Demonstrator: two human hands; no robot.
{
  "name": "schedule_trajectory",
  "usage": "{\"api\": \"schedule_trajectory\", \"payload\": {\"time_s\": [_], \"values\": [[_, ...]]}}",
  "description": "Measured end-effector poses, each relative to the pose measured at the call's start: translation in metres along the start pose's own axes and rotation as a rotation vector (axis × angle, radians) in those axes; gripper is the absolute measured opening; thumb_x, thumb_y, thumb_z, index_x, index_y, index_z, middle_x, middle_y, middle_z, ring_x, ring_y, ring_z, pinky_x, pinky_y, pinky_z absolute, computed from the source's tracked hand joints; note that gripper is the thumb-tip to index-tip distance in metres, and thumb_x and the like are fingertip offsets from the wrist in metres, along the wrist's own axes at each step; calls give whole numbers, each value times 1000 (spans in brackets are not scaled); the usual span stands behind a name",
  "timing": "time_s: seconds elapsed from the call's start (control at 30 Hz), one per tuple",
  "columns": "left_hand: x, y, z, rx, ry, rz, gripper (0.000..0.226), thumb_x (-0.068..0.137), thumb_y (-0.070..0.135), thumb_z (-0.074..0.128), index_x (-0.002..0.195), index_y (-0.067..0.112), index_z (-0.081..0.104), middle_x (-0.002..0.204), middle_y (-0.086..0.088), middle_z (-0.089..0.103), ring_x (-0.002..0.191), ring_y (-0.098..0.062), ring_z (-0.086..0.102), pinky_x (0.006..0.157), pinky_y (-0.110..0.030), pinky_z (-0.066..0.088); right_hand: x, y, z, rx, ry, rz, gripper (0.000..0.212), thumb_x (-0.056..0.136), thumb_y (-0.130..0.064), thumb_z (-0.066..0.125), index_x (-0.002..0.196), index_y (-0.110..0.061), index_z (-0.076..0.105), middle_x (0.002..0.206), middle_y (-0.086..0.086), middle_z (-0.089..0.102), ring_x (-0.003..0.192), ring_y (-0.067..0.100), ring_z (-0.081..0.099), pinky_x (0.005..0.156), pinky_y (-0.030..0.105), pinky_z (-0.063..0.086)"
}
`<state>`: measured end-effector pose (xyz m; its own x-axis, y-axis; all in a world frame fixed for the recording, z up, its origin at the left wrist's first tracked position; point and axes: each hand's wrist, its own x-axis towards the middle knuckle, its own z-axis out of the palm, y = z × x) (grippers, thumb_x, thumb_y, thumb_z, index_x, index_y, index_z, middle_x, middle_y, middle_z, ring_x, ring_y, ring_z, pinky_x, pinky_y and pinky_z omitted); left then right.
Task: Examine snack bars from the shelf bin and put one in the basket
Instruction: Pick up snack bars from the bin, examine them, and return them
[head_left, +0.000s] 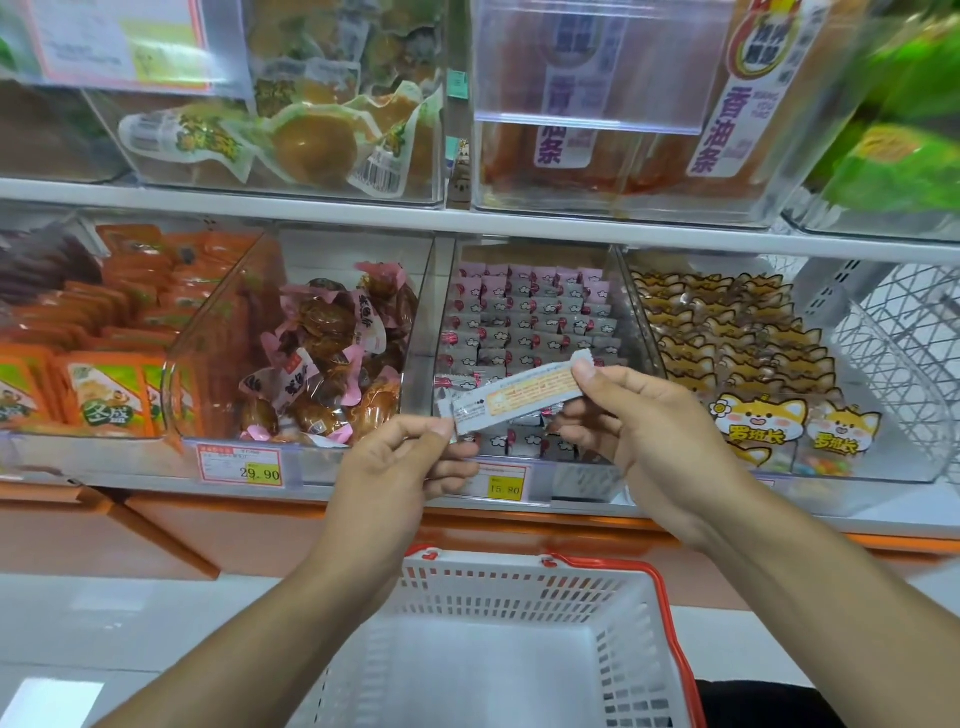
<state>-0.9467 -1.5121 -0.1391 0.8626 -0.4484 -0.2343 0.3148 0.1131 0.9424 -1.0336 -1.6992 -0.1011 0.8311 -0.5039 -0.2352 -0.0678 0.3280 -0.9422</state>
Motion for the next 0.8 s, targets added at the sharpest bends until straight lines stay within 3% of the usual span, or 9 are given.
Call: {"api": "schedule_trajectory", "payload": {"time_s": [0.13, 0.27, 0.37, 0.5, 0.6, 0.7, 0.8], "values": [[3, -1, 1, 31, 18, 11, 19, 102, 21, 54, 101, 7, 67, 76, -4, 74, 71, -14, 71, 68, -23, 60, 4, 3, -2, 80, 57, 28, 18, 98, -17, 62, 96, -5, 77, 79, 8, 74, 68, 14, 71, 65, 21, 59], [3, -3, 1, 21, 24, 2, 17, 103, 18, 53, 102, 9, 67, 86, -2, 77, 77, -17, 74, 68, -24, 60, 5, 3, -3, 71, 31, 44, 17, 101, -14, 57, 101, -4, 71, 99, 8, 79, 90, 15, 75, 73, 20, 58], [4, -3, 0, -3, 18, -25, 17, 104, 15, 51, 99, 9, 66, 94, -5, 78, 88, -23, 76, 70, -25, 61, 4, 1, -2, 101, 16, 13, 4, 99, -10, 60, 101, -7, 62, 106, 10, 77, 100, 23, 74, 75, 24, 59], [4, -3, 0, 2, -6, -53, 22, 104, 11, 45, 101, 4, 65, 90, -16, 78, 83, -24, 77, 66, -23, 61, 1, -4, -6, -73, -299, -117, 55, 79, -15, 82, 129, -18, 57, 125, 3, 70, 107, 21, 70, 86, 31, 58], [4, -3, 1, 39, 8, -64, 26, 101, 10, 45, 98, 3, 69, 79, -15, 76, 68, -18, 73, 61, -23, 60, -2, -6, -10, -305, -476, -223, 60, 75, -5, 84, 127, -19, 59, 129, 2, 67, 108, 24, 68, 93, 33, 56], [2, 0, 4, 38, -14, -98, 26, 100, 11, 47, 88, 4, 70, 73, -14, 74, 61, -15, 69, 58, -22, 58, -4, -7, -9, -322, -431, -283, 43, 73, -7, 81, 112, -16, 65, 111, 3, 74, 99, 19, 71, 87, 27, 58], [0, 3, 7, 79, -20, -49, 22, 100, 13, 55, 85, 6, 68, 75, -14, 74, 65, -19, 70, 60, -23, 58, 0, -11, -7, -368, -202, -342, 34, 72, -29, 82, 102, -22, 71, 94, 6, 76, 78, 13, 67, 69, 27, 56]]}}
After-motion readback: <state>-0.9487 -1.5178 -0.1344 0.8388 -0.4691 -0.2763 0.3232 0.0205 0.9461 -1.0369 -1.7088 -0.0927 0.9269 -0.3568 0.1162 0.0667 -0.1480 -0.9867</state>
